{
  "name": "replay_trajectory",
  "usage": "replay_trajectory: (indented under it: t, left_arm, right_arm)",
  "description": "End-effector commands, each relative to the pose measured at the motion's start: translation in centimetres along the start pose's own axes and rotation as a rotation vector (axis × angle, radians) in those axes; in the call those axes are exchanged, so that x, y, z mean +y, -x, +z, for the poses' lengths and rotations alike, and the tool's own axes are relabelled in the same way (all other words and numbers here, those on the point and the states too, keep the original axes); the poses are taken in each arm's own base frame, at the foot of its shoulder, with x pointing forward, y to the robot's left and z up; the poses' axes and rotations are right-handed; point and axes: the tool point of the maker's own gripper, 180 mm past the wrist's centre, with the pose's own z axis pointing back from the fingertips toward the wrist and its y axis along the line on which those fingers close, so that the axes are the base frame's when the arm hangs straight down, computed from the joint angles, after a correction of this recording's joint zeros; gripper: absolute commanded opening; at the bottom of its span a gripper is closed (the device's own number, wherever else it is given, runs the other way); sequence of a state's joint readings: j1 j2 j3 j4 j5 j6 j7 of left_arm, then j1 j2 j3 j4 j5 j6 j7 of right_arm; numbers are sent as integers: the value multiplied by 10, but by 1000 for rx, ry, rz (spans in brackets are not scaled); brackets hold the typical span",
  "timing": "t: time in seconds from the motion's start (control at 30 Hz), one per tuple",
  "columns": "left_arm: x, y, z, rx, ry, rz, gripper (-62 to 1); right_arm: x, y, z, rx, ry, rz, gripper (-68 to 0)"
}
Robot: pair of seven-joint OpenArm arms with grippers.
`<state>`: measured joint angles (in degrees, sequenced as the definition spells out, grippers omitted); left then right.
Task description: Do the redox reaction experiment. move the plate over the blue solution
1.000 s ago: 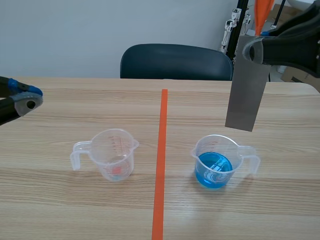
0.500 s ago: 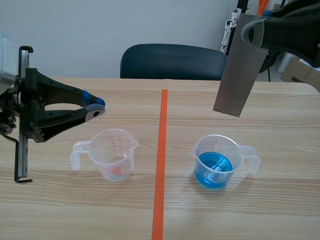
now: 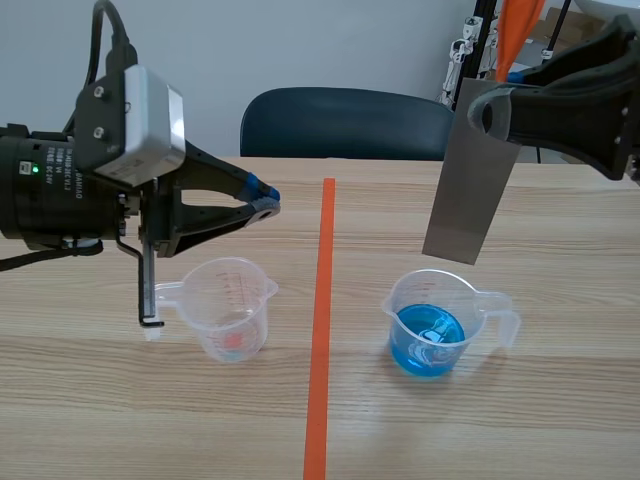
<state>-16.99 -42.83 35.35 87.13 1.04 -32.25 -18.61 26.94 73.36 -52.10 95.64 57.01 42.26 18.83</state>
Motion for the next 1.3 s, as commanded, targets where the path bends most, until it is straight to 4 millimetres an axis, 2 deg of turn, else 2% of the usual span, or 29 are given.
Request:
replay_trajectory:
  t: [0.0,0.17,0.63,1.0,1.27]
  left_arm:
    - [5,-6,-4,-28,-9,-5,-583]
    - [12,-8,-15,-51,-19,3,-583]
    - [11,-9,-49,-64,38,-35,-583]
    - [18,-18,-53,-91,32,-47,-583]
    - [10,-23,-58,-107,78,-58,-583]
  right_arm:
    - [-2,-14,3,-32,2,18,-669]
    - [-2,-13,3,-31,2,15,-669]
    - [-1,-11,3,-29,0,8,-669]
    - [-1,-12,3,-31,0,7,-669]
    - [-1,-12,3,-33,1,5,-669]
